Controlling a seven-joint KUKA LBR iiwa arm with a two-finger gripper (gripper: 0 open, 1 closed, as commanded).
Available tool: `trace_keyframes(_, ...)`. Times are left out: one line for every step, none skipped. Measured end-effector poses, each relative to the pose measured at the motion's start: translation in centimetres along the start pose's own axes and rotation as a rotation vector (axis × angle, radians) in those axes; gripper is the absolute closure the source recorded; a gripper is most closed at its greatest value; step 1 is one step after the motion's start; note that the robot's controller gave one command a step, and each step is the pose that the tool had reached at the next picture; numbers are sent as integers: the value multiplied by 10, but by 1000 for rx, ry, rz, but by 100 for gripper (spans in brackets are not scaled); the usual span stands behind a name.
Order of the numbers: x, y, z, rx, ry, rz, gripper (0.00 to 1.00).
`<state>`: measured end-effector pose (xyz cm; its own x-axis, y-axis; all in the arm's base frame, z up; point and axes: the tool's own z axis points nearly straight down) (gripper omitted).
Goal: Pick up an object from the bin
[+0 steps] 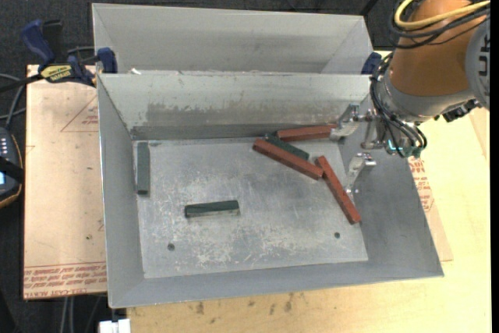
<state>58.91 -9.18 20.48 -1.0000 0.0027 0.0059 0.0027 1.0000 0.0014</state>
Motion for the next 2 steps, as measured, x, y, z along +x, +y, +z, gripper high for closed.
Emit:
trace_keyframes(-2,0,-5,1,-8,-2,0)
trace_keyframes(-20,16,53,1,-12,98,0)
